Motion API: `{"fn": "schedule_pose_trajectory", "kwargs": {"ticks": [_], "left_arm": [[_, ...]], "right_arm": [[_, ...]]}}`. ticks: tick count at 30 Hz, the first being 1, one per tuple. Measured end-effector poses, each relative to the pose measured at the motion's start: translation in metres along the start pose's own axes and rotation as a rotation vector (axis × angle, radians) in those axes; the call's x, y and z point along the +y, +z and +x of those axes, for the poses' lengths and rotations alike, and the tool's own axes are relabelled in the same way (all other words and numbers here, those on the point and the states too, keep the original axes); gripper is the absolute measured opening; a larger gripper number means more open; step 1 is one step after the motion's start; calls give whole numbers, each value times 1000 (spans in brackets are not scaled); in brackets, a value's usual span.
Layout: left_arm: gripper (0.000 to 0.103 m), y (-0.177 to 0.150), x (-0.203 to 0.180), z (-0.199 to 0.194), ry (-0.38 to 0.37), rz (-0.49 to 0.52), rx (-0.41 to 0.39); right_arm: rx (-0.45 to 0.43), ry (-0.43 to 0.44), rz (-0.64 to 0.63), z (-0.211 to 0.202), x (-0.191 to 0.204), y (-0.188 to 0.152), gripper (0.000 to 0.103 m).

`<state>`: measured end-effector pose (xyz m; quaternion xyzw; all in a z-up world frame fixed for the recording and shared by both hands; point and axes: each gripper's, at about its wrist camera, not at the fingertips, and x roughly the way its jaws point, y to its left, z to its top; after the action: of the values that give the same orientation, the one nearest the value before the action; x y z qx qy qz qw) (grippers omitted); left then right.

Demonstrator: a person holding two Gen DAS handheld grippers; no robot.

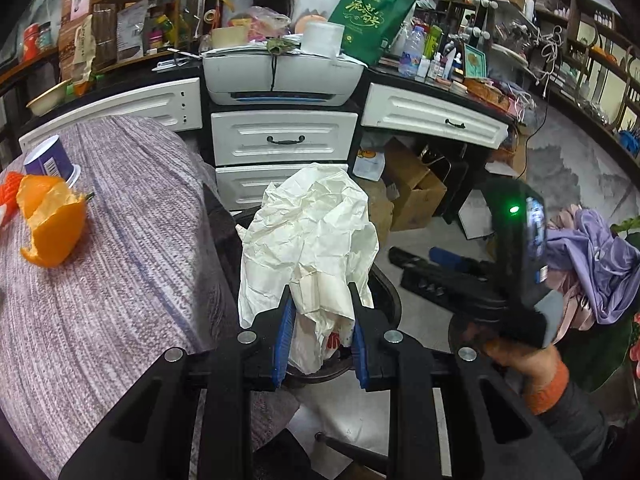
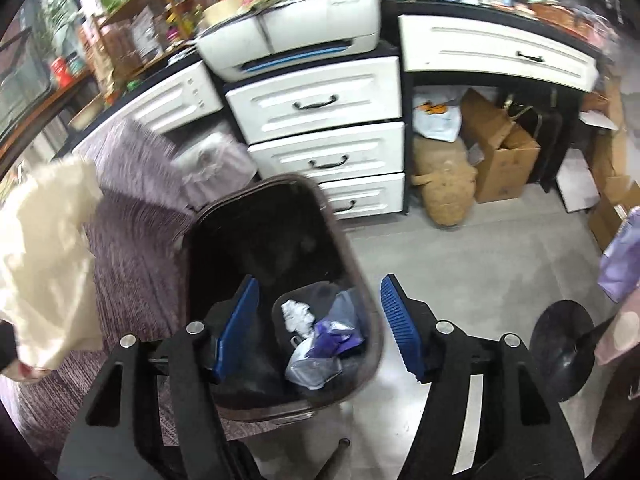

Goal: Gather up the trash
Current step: 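Open the right gripper over the bin while the left gripper releases the tissues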

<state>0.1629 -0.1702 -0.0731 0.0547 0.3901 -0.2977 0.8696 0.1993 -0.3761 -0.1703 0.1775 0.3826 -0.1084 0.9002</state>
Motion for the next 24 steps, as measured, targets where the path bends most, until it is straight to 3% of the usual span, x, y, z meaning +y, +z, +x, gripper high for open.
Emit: {"fn": "schedule_pose_trajectory", "kwargs": {"ticks": [9,20,24], "left_arm": [[26,6,-15,38,28,59,63],[26,8,-23,89,83,109,148],[36,7,-27,102,110,126,163]], "right_arm": [[-34,-44,60,-15,-31,8,64],[-38,-42,77,-20,-36,9,64],[-42,-42,89,-22,-41,10,64]]}}
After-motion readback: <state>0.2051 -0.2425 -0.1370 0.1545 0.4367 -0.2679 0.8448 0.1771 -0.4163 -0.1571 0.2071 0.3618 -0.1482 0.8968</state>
